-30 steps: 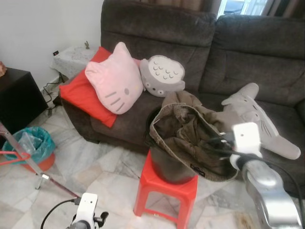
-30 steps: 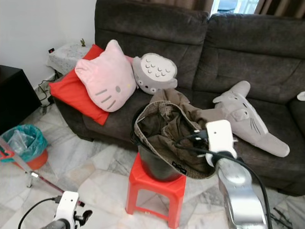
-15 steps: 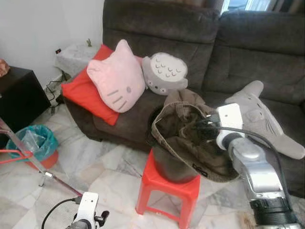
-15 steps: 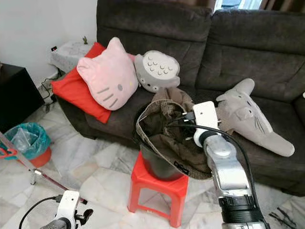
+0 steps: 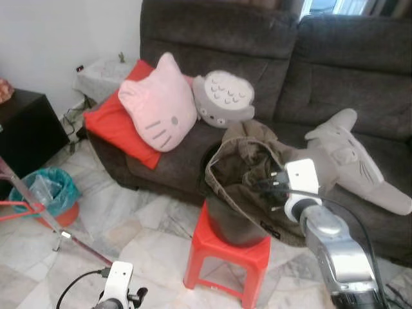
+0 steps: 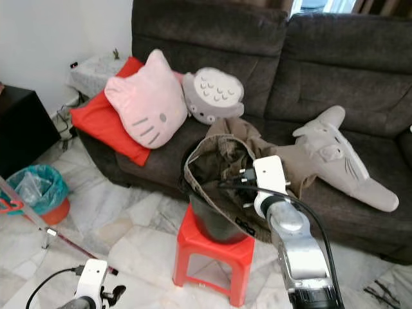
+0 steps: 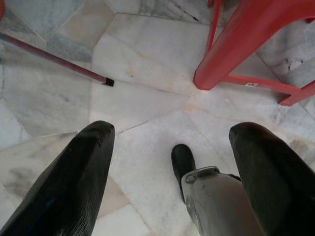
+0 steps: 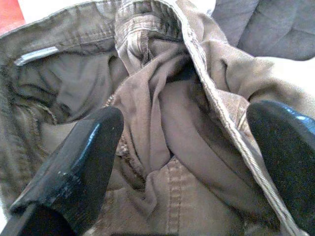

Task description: Hang hanger

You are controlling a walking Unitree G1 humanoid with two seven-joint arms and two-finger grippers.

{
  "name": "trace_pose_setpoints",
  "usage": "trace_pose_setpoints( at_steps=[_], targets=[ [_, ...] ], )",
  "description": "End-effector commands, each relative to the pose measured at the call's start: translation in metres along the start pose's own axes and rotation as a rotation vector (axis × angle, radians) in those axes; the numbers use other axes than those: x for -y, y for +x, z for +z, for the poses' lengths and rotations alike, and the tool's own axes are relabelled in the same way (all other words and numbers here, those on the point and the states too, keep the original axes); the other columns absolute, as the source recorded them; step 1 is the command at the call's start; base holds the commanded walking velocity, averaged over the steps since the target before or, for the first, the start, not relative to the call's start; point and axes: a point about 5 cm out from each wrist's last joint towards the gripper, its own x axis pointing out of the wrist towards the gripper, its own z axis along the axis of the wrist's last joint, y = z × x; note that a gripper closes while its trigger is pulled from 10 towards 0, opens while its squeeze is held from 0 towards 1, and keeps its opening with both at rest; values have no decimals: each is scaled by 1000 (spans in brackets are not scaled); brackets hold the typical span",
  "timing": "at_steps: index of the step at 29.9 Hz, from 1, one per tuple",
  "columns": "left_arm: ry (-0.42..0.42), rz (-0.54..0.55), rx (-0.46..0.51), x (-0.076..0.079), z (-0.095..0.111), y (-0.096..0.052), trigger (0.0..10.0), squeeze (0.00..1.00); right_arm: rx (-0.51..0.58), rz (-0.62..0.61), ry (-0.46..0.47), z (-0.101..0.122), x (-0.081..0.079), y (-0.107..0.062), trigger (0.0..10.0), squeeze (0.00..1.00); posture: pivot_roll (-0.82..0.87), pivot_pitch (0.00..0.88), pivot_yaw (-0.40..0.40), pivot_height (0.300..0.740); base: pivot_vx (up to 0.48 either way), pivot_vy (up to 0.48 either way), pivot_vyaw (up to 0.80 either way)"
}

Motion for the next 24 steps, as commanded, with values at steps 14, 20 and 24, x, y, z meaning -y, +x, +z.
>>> trace_pose_setpoints(
  at_steps=[14, 20, 24],
  targets=[
    [9, -25, -7, 2, 1, 1, 10000, 0, 11, -65, 24, 13, 8, -3, 10000, 0, -15, 0, 0, 740, 0, 0, 0],
    [5, -26, -14, 1, -1, 0, 10000, 0, -47, -130, 29, 5, 24, -3, 10000, 0, -17, 0, 2, 740, 0, 0, 0],
    [3, -28, -14, 1, -1, 0, 10000, 0, -79, -127, 38, -3, 23, -2, 10000, 0, -15, 0, 2, 740, 0, 0, 0]
  ],
)
